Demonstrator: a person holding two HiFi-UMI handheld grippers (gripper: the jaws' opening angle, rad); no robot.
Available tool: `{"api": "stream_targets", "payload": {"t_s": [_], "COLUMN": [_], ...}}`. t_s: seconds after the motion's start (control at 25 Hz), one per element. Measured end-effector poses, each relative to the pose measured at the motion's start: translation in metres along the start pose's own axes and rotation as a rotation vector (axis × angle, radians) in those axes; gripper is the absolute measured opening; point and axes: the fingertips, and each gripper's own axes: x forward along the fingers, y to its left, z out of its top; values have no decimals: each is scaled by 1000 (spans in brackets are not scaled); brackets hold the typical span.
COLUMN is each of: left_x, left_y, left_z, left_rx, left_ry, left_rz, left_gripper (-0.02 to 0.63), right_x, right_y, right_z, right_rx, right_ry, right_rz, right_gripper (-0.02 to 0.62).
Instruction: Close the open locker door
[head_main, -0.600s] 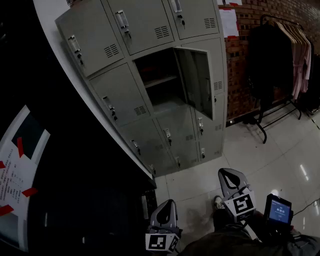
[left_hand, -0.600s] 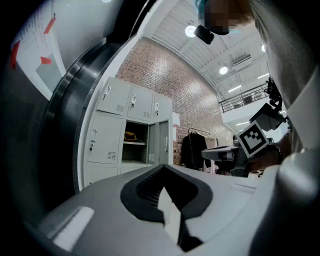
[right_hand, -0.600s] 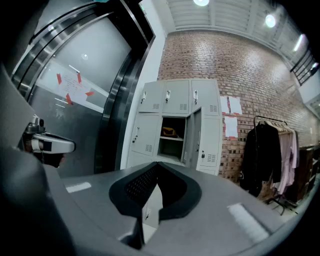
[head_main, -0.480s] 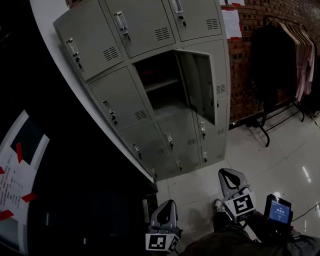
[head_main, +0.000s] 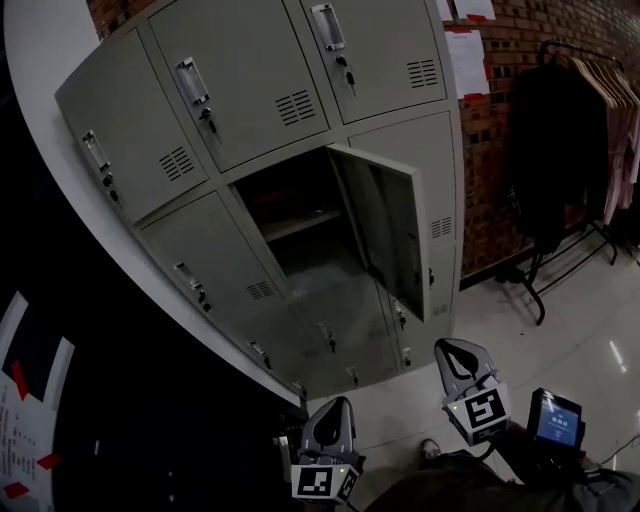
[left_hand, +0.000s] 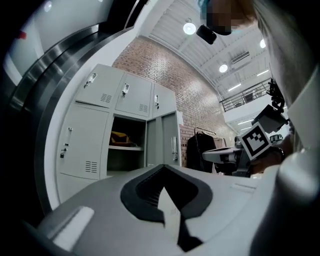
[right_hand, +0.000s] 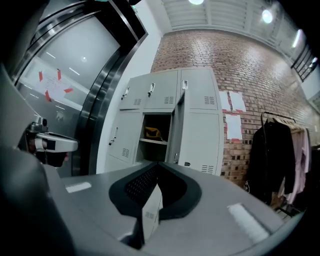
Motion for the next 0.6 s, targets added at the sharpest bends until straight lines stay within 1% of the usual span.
{"api": "stream_targets", "payload": {"t_s": [0.16, 0.32, 0.48, 0.6], "left_x": [62, 108, 130, 140], "left_y": [2, 3, 7, 11], "left_z": [-1, -5, -10, -12], "left_rx": [-2, -3, -8, -4], "left_ry": [-11, -13, 4, 8], "left_rz": [1, 2, 9, 8], "left_gripper": [2, 2, 2, 2], "right_x": [41, 75, 98, 108], "right_y": [-42, -71, -88, -90], "right_z": [0, 5, 10, 20], "right_rx": [-15, -31, -17, -18], "right_ry": [-7, -36, -57, -93], "right_rz": [23, 66, 94, 136], "right_gripper": [8, 24, 66, 117]}}
